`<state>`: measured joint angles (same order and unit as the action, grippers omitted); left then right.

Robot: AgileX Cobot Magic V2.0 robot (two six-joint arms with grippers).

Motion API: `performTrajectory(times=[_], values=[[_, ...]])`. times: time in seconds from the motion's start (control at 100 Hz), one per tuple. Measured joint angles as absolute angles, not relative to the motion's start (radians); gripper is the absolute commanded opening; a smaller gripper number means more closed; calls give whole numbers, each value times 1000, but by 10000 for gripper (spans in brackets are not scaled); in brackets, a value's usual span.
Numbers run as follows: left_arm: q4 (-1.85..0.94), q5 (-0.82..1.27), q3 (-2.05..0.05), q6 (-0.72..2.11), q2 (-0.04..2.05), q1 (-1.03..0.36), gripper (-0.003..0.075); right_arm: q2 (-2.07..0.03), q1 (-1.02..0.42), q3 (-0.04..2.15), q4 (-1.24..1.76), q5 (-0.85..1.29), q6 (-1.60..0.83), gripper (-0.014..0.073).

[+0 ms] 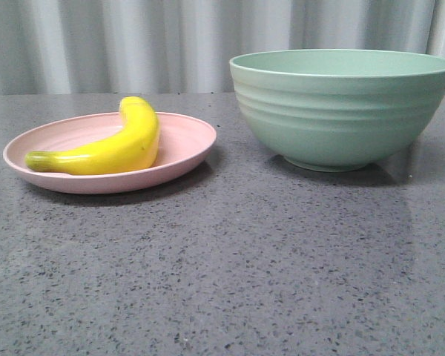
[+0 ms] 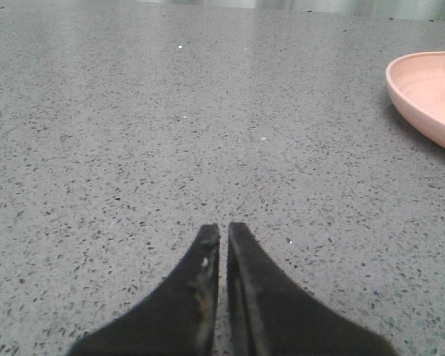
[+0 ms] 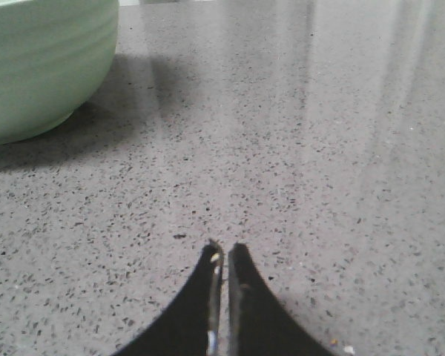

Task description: Transfer banana from pink plate to green bowl

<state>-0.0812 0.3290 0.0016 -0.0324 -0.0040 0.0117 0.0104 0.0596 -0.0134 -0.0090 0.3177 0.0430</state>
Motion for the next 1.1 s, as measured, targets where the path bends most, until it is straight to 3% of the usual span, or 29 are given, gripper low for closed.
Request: performTrajectory(times=[1.1], values=[[-66,321,2,-32,-4,12,-18,10,60,-13,-9,318,43,-74]])
